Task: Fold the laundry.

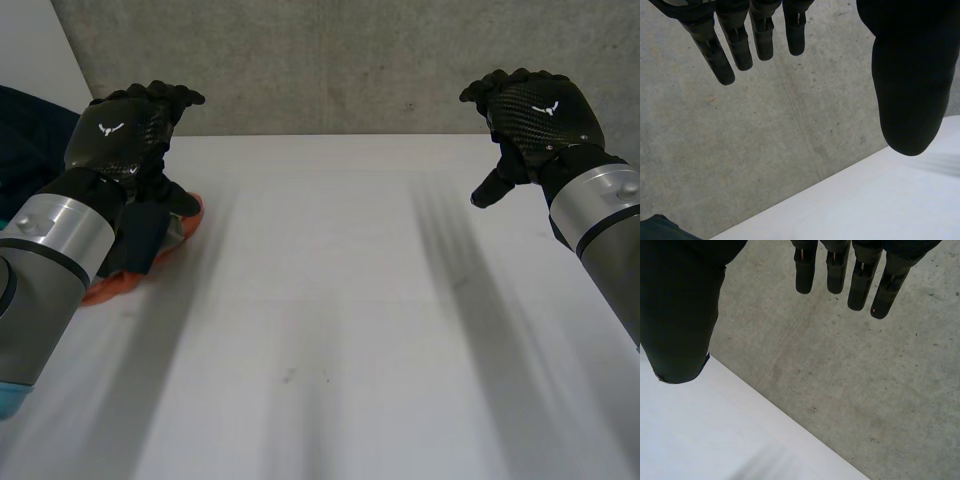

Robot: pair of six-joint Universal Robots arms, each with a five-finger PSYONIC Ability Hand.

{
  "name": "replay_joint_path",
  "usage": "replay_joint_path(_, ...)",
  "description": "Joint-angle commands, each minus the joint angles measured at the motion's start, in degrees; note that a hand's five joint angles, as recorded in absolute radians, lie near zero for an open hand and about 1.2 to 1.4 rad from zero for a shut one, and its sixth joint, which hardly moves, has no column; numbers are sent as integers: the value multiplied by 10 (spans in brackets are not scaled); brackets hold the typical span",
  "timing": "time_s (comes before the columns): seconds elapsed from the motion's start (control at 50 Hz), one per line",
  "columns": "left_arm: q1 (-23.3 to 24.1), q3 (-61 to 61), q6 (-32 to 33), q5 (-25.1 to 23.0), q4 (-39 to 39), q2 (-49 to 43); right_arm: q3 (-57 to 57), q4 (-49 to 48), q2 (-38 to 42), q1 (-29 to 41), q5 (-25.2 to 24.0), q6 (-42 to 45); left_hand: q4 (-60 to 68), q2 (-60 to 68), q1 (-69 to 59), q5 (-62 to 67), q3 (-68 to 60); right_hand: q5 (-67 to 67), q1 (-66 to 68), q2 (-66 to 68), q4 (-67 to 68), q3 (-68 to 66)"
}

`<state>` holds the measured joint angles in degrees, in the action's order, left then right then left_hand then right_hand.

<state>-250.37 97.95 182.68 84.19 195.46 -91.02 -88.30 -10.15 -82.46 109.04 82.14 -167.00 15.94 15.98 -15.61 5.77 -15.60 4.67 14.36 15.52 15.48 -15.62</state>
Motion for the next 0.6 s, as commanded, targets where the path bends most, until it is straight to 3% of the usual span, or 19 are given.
replay_joint_path(0.02, 0, 0, 7, -1, 2, 1, 0, 0, 0, 0, 0, 1, -45, -46, 42, -44, 42, -47, -44, -55, -55, 56)
replay_joint_path(0.26, -5, -24, 8, 3, 4, 1, -3, 0, 1, 0, 1, 2, -59, -60, 56, -58, 56, -47, -44, -55, -55, 56)
replay_joint_path(0.36, -33, -70, 47, 21, 3, -21, -6, 1, 1, 0, 1, 2, -59, -60, 56, -58, 56, -47, -44, -55, -55, 56)
replay_joint_path(0.46, -91, -123, 158, 54, 3, -77, -6, 1, 1, 0, 0, 2, -59, -60, 56, -58, 56, -47, -44, -55, -55, 56)
replay_joint_path(0.52, -135, -172, 279, 69, 3, -148, -6, 1, 1, 2, -1, 2, -59, -60, 56, -58, 56, -47, -44, -55, -55, 56)
replay_joint_path(0.6, -166, -211, 375, 83, 4, -212, -7, 1, 1, 3, -3, 2, -59, -60, 56, -58, 56, -47, -44, -55, -55, 56)
